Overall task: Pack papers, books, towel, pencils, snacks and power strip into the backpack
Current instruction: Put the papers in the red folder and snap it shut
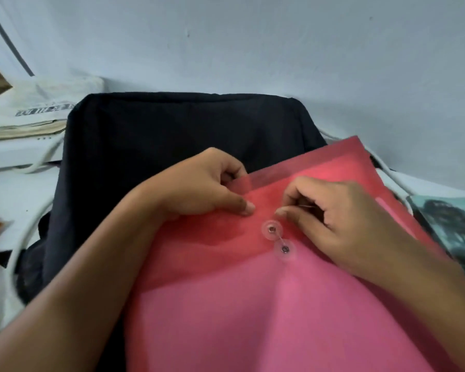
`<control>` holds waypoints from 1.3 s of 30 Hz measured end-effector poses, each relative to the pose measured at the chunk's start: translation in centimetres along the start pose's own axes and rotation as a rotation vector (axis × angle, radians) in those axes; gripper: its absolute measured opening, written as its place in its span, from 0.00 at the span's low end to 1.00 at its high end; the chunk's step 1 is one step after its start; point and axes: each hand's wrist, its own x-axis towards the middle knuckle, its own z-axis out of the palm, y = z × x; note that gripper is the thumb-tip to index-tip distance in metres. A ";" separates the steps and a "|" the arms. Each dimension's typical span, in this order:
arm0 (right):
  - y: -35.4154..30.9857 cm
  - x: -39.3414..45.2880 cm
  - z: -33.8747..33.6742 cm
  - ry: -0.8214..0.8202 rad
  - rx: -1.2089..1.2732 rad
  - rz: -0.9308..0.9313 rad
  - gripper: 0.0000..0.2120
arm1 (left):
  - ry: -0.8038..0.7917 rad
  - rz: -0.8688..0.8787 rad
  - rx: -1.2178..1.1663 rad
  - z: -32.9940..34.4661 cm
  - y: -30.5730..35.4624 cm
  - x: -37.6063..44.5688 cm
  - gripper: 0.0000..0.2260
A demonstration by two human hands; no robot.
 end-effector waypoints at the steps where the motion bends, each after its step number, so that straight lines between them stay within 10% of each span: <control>1: 0.0 -0.2 -0.3 0.015 -0.009 0.041 0.07 | 0.024 -0.031 -0.092 0.0 -0.1 -0.3 0.07; 7: -1.4 1.2 -2.6 0.157 -0.007 0.172 0.07 | 0.097 -0.148 -0.512 -1.4 2.0 -2.8 0.04; 10: -1.8 2.0 -2.4 0.207 0.029 0.225 0.10 | 0.032 -0.190 -0.690 -1.9 3.1 -4.1 0.19; 17: -2.8 0.4 -1.0 0.252 0.317 0.306 0.09 | 0.230 -0.198 -0.788 1.3 4.1 -3.1 0.09; 26: -3.9 -2.9 4.2 0.540 0.084 0.267 0.04 | 0.201 -0.327 -0.946 3.7 2.1 -2.7 0.09; 39: -4.5 -2.5 4.6 0.666 -0.128 0.071 0.10 | 0.159 -0.027 -0.911 4.0 1.1 -3.0 0.09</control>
